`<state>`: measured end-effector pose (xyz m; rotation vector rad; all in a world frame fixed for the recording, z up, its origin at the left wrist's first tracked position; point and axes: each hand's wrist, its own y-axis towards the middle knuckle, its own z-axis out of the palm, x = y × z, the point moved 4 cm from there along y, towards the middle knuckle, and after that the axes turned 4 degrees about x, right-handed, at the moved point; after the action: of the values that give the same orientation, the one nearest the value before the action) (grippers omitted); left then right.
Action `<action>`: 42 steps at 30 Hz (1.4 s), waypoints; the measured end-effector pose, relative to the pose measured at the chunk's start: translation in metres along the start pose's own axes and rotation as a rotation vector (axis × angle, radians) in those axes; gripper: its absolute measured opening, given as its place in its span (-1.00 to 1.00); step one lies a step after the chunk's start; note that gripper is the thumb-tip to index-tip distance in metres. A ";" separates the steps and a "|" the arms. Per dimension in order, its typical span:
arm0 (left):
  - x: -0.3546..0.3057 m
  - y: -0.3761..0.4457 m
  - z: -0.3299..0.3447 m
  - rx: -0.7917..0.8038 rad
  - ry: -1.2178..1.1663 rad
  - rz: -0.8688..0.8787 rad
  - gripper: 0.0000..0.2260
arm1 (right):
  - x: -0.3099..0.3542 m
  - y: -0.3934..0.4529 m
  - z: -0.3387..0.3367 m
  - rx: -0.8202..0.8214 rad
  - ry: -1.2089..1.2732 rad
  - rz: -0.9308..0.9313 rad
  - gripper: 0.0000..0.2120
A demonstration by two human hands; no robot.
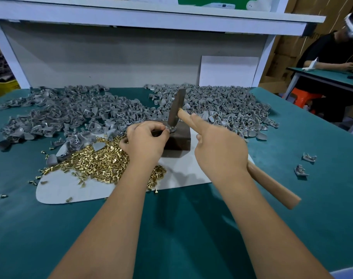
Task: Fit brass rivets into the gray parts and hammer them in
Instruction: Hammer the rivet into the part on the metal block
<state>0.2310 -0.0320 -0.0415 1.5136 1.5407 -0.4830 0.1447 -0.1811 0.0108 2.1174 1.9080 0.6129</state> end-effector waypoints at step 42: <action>-0.003 -0.001 0.000 -0.001 -0.005 -0.004 -0.75 | -0.001 -0.010 0.001 -0.068 -0.037 0.054 -0.40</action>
<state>0.2295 -0.0339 -0.0390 1.5077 1.5398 -0.4879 0.1364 -0.1811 0.0050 2.1283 1.7904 0.6353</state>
